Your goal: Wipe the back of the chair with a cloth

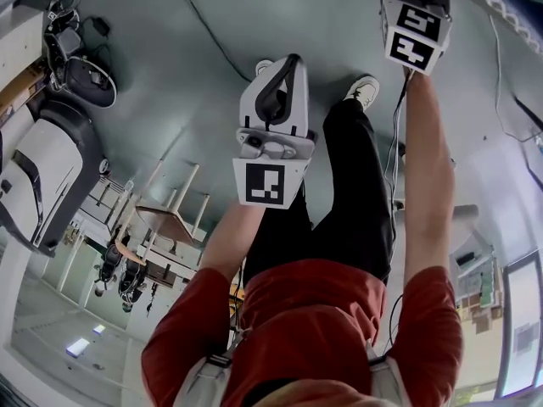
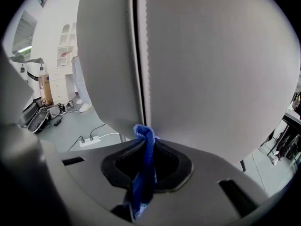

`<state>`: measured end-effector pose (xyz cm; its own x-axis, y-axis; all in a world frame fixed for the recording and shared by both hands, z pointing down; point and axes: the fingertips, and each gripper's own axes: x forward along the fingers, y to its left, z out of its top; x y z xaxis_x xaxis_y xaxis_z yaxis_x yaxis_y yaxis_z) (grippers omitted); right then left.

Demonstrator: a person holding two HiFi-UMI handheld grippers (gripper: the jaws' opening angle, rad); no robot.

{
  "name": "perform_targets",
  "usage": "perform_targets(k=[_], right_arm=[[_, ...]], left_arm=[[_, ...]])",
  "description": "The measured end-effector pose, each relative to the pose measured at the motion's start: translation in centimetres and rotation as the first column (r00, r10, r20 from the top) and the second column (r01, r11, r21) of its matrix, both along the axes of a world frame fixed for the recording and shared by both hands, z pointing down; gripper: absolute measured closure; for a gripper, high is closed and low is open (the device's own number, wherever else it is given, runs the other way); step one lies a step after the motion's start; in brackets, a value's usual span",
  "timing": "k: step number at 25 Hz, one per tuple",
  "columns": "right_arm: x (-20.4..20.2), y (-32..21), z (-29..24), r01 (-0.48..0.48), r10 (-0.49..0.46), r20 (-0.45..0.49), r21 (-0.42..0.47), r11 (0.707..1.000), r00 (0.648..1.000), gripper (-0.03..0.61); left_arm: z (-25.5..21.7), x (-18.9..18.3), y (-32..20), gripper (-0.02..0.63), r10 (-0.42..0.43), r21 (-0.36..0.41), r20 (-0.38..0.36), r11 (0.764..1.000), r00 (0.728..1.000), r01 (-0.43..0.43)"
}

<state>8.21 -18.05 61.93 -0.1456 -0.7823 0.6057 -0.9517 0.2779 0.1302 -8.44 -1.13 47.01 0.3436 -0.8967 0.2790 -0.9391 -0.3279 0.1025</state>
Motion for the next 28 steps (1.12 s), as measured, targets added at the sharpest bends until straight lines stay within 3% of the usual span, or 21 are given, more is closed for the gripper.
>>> perform_targets(k=[5,20,28], right_arm=[[-2.2,-0.3,0.4,-0.016,0.016,0.003,-0.019,1.000,1.000,0.529],[-13.6,-2.0,0.3,0.092,-0.092,0.015,-0.026,0.995,0.996,0.531],[-16.7,-2.0,1.3,0.121,-0.120,0.025,-0.029,0.992,0.992,0.529]], left_arm=[[0.1,-3.3,-0.4,0.600,-0.032,-0.022,0.004,0.999,0.999,0.032],[-0.1,-11.1,-0.1,0.600,-0.114,-0.022,-0.013,0.993,0.993,0.113],[0.7,-14.4,0.9,0.600,-0.160,-0.033,-0.013,0.987,0.987,0.160]])
